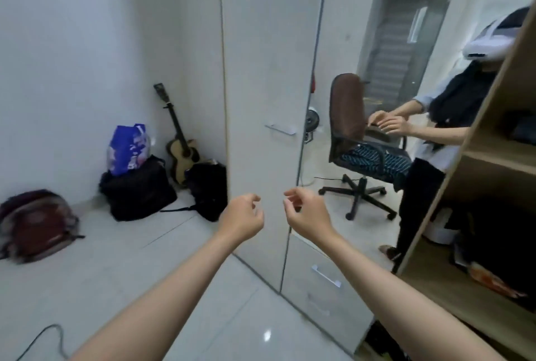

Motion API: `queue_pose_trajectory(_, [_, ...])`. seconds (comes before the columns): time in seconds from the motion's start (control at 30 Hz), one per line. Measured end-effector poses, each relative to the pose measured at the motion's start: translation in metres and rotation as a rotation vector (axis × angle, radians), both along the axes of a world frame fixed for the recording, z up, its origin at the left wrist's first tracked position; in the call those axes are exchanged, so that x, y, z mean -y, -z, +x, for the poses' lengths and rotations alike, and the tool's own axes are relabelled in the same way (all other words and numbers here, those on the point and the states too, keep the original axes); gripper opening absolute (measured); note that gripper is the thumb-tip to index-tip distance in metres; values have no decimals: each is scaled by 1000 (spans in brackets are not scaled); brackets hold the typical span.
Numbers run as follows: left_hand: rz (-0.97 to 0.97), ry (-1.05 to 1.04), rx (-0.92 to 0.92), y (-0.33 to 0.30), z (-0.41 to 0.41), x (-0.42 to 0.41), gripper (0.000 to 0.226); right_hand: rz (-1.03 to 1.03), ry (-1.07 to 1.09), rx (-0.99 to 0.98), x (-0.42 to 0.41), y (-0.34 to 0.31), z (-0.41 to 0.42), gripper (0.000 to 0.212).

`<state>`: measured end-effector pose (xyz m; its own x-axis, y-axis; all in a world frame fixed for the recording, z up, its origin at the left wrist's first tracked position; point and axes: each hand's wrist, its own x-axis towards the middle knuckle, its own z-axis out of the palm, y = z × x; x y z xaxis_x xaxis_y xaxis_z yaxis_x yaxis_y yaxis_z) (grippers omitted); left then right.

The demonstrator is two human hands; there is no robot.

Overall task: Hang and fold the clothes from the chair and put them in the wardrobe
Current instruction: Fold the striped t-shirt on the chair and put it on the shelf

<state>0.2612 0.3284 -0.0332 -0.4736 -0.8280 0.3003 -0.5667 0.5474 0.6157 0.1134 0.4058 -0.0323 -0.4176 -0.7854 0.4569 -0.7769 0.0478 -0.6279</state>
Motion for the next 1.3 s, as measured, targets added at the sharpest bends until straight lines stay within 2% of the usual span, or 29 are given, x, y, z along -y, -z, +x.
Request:
queue_pose_trajectory(0.17, [109,-339,62,38,156,3,36,103,-360,-28,48,30,140,17])
queue_pose_trajectory(0.33, [178,-672,42,66,284,-37,34,190,-723,-31,67,57,272,17])
queue_pose_trajectory(0.53, [323,-1014,19,98,400,-104,34,293,-1143,-86,61,92,412,20])
queue_pose_trajectory(0.67, [491,-1202,-13,123,452,-142,34,405,-1339,-81,53,122,478,17])
queue_pose_trajectory(0.8, [614,-1340,-71,151,483,-168,33,555,-1433,-71,55,153,520,14])
queue_pose_trajectory(0.93, [723,-1421,-182,175,503,-175,35,722,-1437,-32,68,181,546,13])
queue_pose_trajectory(1.03, [778,-1445,-260,190,513,-176,35,835,-1430,-78,79,197,567,15])
queue_pose_trajectory(1.17, [809,-1449,-237,210,533,-173,34,1006,-1412,-148,87,219,600,11])
queue_pose_trajectory(1.3, [837,-1401,-224,237,568,-160,31,1128,-1338,-142,91,245,630,15])
